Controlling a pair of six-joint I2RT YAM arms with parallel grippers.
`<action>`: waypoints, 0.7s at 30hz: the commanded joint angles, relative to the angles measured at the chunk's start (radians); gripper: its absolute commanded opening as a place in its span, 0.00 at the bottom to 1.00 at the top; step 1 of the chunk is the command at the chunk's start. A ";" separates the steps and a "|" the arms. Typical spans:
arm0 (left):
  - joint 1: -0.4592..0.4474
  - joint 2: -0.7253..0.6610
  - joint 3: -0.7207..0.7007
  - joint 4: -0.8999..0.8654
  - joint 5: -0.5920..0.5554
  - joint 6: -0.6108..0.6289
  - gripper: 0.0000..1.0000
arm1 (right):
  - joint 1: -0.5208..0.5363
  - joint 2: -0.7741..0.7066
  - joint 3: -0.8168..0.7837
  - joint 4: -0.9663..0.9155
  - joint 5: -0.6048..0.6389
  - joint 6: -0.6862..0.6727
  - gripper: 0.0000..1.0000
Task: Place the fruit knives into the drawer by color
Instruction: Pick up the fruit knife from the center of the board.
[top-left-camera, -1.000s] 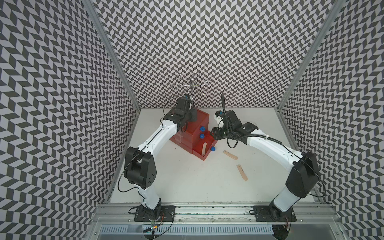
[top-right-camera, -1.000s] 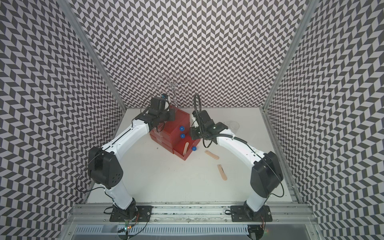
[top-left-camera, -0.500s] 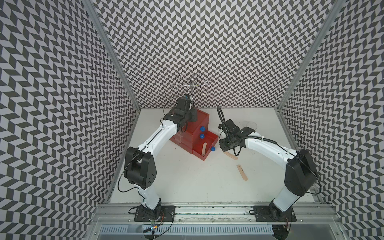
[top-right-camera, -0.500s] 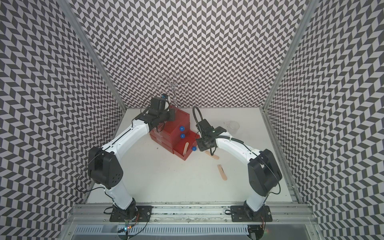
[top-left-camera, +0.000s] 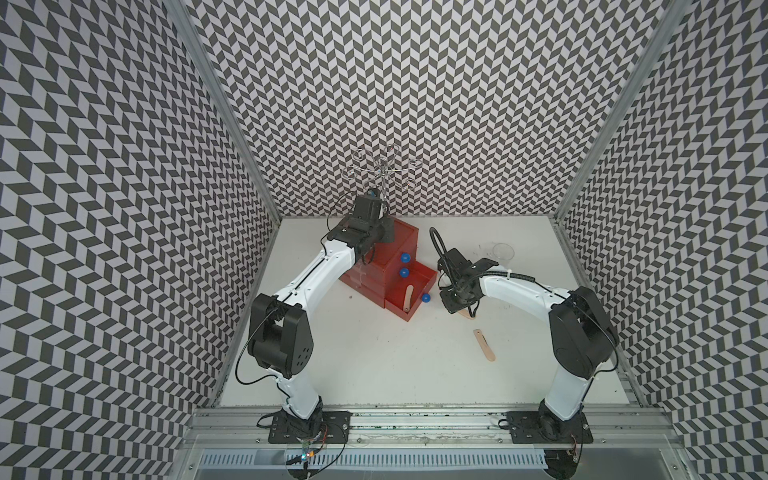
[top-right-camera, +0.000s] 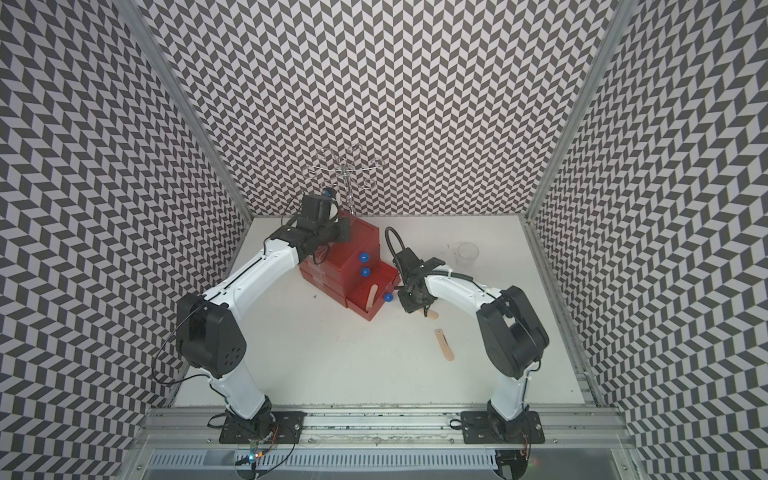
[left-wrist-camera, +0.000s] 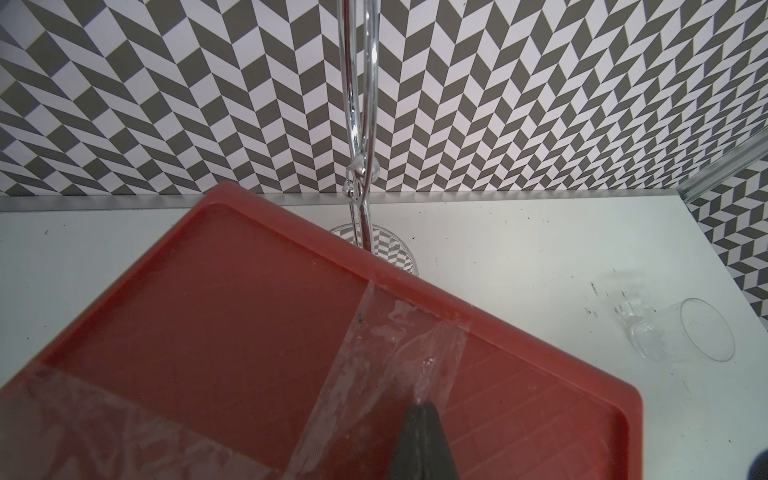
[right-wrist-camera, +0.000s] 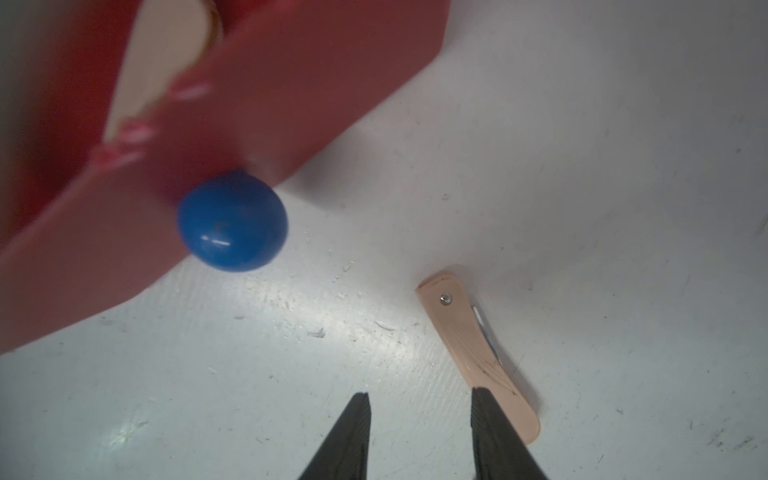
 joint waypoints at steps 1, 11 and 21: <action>0.000 0.112 -0.075 -0.277 -0.006 0.000 0.00 | -0.029 0.014 -0.027 0.002 -0.014 -0.009 0.45; -0.001 0.114 -0.075 -0.277 -0.009 0.001 0.00 | -0.072 0.063 -0.053 0.026 -0.042 0.013 0.48; -0.001 0.115 -0.075 -0.277 -0.011 0.001 0.00 | -0.092 0.103 -0.054 0.041 -0.056 0.027 0.39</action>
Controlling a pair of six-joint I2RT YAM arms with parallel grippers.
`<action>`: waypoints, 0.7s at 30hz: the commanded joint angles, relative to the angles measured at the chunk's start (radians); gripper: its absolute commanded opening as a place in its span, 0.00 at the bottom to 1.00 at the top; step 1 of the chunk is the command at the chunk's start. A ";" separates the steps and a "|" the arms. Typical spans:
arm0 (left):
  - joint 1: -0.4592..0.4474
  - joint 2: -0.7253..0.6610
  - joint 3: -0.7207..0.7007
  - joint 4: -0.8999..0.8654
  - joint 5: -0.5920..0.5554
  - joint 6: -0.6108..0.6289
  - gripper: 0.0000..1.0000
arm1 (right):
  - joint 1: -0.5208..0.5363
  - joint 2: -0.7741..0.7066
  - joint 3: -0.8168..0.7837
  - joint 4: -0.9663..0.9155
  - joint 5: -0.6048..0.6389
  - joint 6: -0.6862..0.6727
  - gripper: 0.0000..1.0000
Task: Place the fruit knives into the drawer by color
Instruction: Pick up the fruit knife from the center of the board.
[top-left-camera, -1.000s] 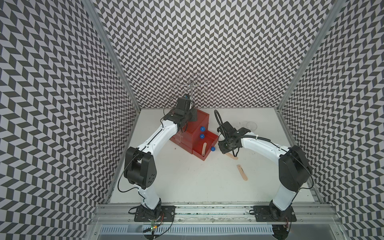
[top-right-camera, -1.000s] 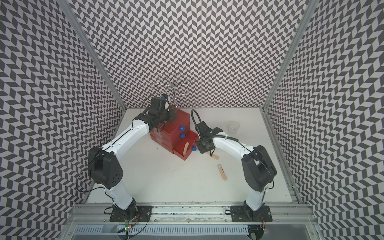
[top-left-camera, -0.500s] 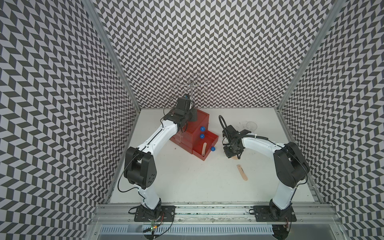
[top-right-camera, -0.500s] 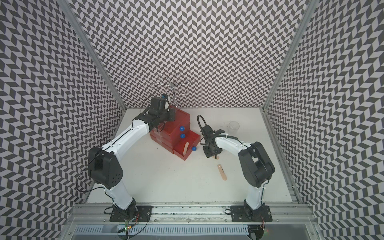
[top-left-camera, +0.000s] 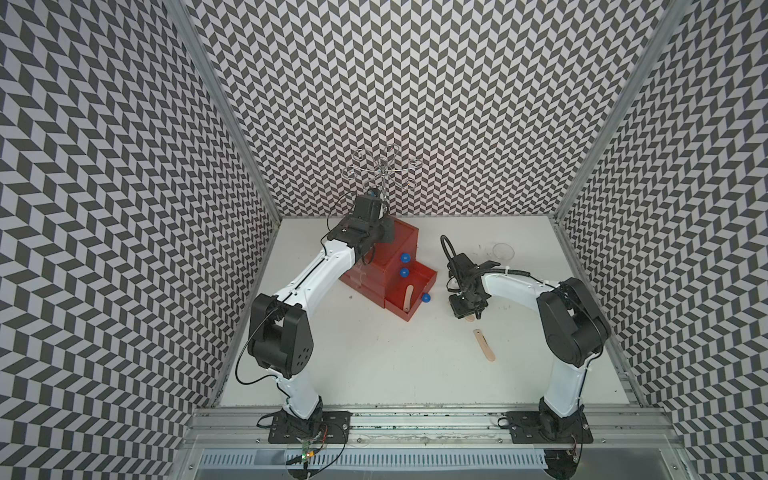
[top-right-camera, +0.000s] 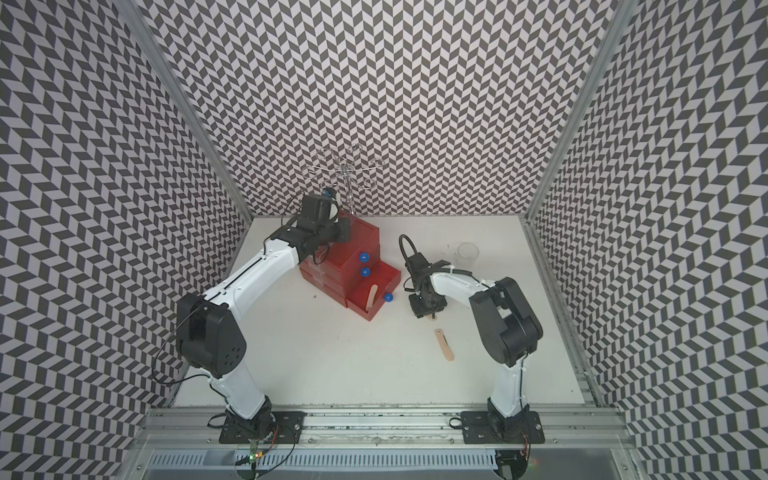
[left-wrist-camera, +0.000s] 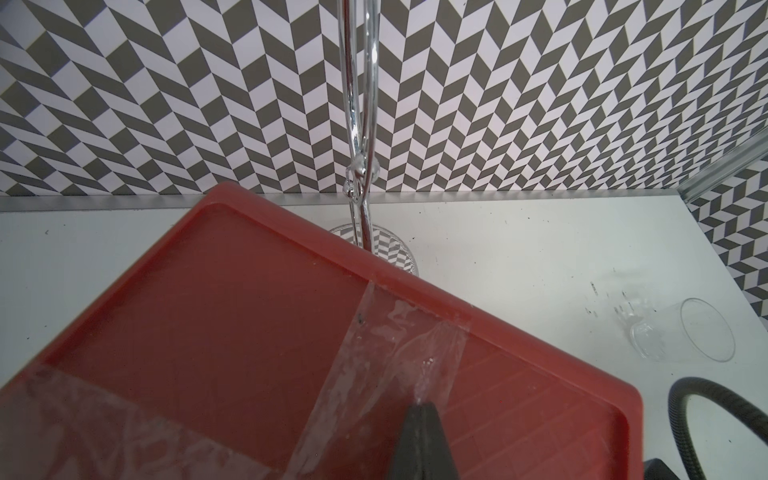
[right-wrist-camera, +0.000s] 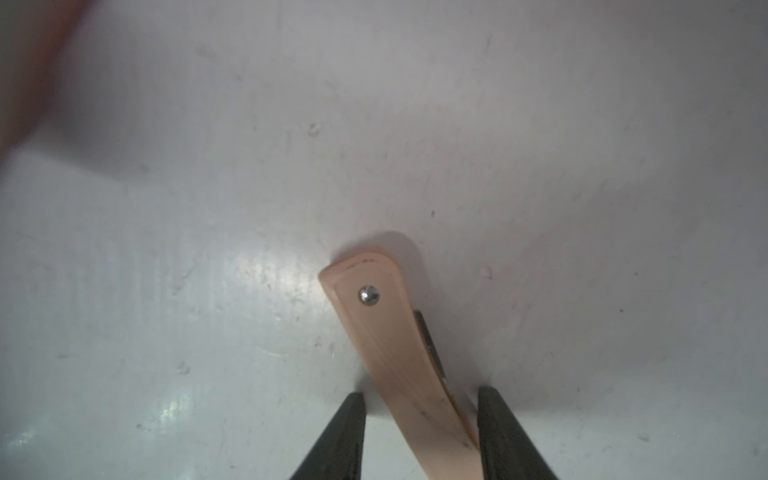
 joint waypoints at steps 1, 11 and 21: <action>-0.001 0.116 -0.075 -0.277 -0.010 0.001 0.00 | -0.014 0.024 -0.008 0.024 -0.013 0.015 0.36; -0.001 0.116 -0.075 -0.279 -0.010 0.001 0.00 | -0.034 0.017 -0.035 0.044 -0.020 0.043 0.20; -0.001 0.117 -0.075 -0.279 -0.010 0.001 0.00 | -0.056 -0.027 -0.049 0.065 -0.042 0.060 0.18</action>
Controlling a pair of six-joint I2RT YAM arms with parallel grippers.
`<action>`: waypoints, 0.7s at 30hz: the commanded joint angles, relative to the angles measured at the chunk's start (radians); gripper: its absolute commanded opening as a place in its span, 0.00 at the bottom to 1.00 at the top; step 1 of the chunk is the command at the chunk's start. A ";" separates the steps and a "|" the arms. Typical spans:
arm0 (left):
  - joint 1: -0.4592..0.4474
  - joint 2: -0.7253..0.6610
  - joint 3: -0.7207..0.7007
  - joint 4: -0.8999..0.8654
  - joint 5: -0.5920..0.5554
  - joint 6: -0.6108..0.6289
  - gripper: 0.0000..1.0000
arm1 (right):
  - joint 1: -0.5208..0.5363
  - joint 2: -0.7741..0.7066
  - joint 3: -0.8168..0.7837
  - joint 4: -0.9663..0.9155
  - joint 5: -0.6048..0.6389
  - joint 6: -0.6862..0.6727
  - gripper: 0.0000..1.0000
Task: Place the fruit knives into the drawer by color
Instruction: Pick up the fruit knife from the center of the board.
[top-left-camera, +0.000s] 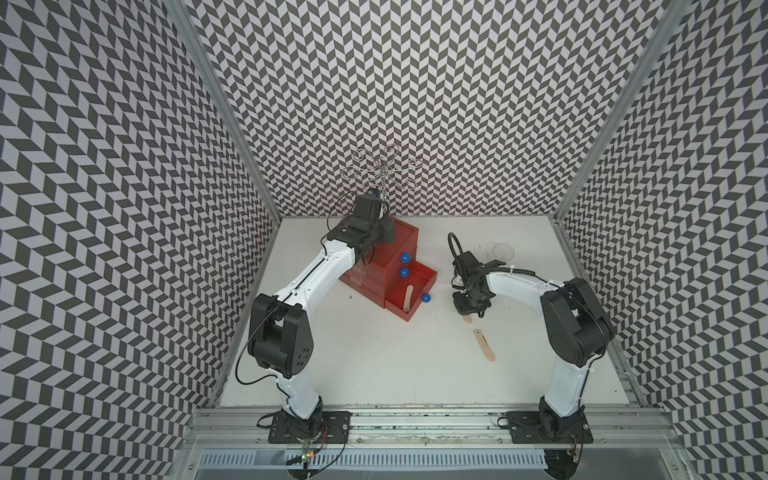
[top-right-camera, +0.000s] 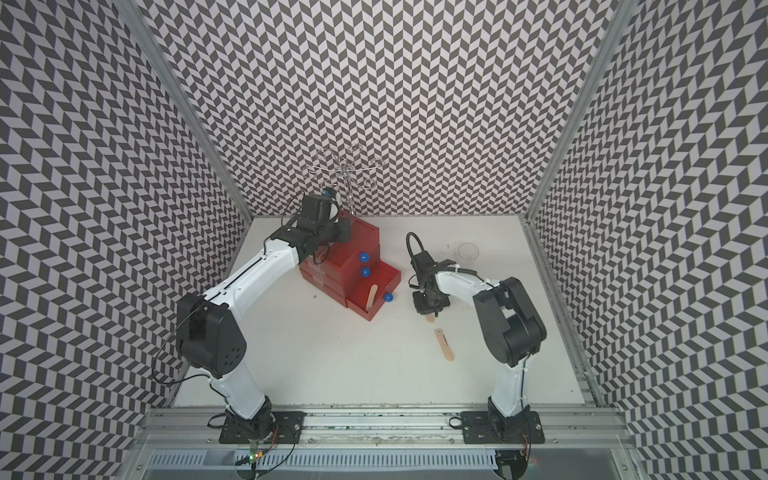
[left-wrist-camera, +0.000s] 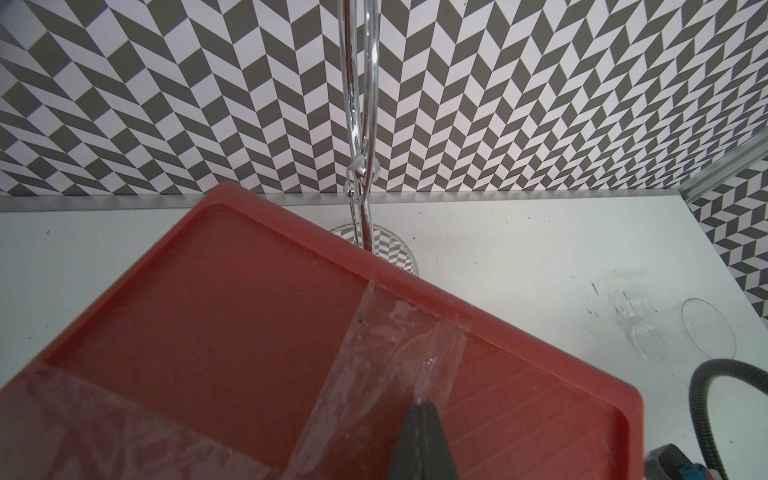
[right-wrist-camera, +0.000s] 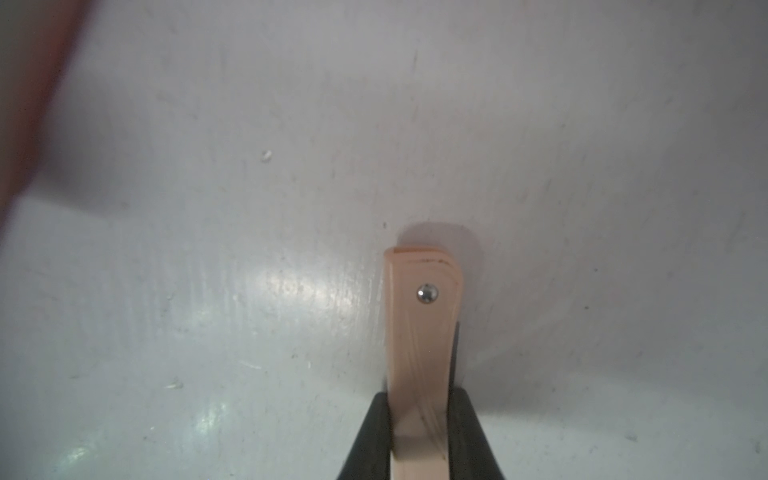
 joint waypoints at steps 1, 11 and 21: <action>0.000 0.116 -0.076 -0.277 -0.007 0.002 0.00 | -0.015 -0.015 -0.026 0.039 -0.013 0.015 0.18; -0.001 0.116 -0.075 -0.278 -0.008 0.001 0.00 | -0.015 -0.061 -0.027 0.058 -0.037 0.039 0.17; 0.000 0.116 -0.075 -0.278 -0.007 0.000 0.00 | -0.017 -0.136 -0.002 0.078 -0.115 0.068 0.17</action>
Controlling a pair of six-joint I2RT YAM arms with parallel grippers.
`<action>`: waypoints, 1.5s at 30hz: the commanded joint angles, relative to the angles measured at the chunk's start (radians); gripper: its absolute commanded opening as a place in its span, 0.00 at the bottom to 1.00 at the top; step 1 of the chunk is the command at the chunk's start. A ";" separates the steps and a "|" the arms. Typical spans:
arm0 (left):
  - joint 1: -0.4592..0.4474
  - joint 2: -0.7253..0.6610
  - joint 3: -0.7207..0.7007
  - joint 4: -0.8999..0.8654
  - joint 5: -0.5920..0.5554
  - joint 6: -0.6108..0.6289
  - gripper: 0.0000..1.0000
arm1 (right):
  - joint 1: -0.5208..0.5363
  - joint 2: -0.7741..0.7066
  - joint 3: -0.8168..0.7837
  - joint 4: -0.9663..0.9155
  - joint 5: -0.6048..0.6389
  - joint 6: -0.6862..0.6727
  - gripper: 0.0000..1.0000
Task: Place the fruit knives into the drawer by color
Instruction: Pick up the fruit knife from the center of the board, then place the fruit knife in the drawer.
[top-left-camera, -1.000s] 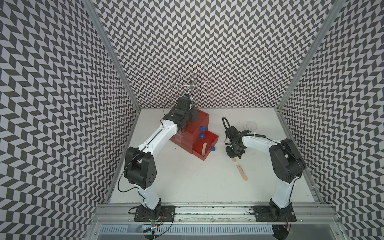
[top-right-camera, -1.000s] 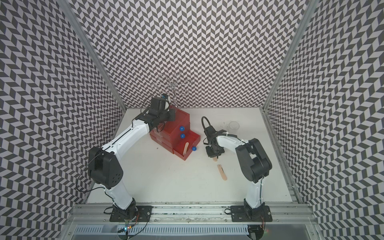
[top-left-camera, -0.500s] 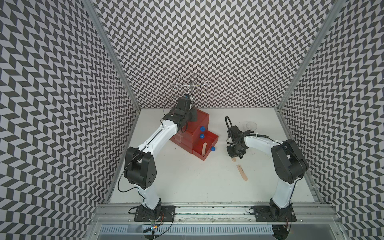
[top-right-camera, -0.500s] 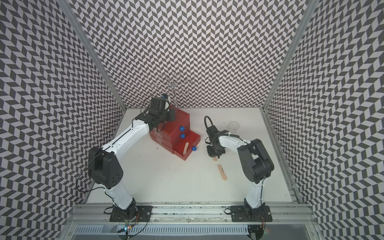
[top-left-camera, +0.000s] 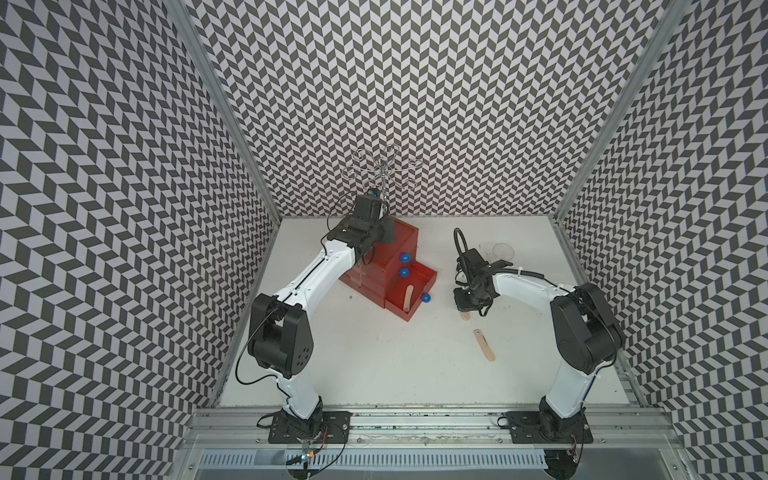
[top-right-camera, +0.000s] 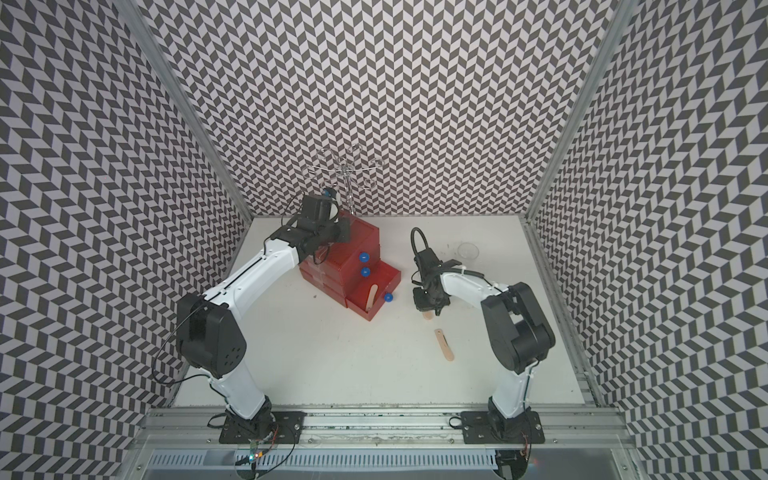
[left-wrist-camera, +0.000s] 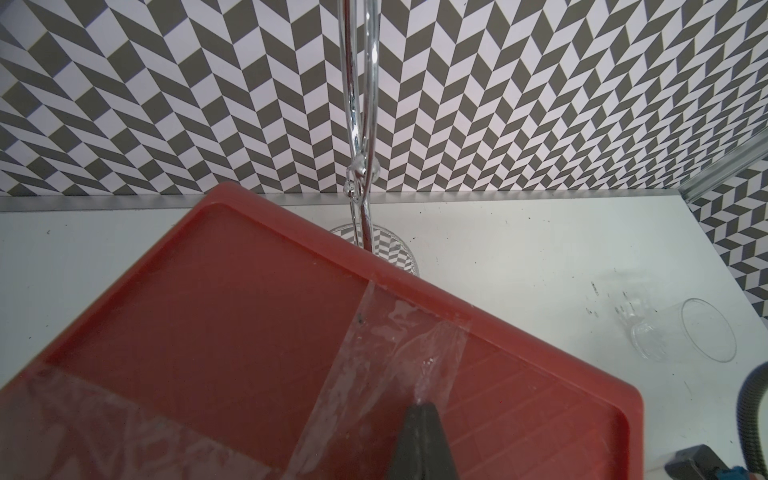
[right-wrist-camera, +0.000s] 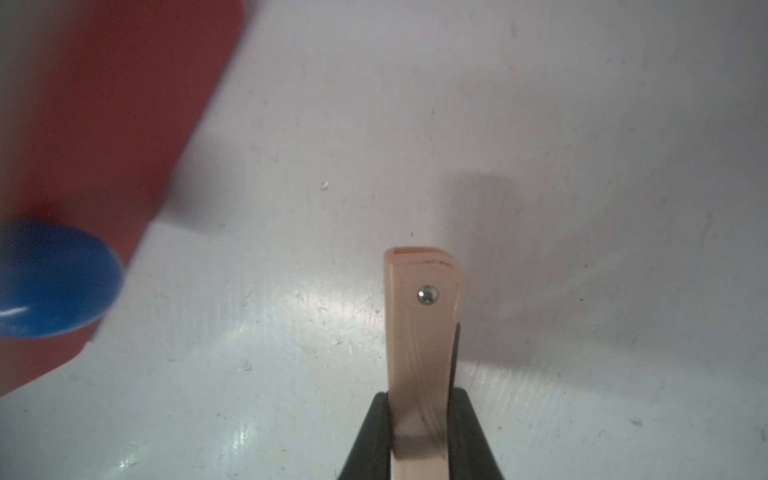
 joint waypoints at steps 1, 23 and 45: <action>-0.001 0.116 -0.074 -0.278 -0.007 0.001 0.00 | -0.007 -0.067 0.024 0.036 -0.050 0.022 0.17; -0.002 0.119 -0.076 -0.279 -0.010 0.000 0.00 | 0.042 -0.188 -0.087 0.602 -0.481 0.356 0.17; -0.003 0.119 -0.074 -0.281 -0.013 0.000 0.00 | 0.079 -0.031 -0.090 0.779 -0.469 0.507 0.17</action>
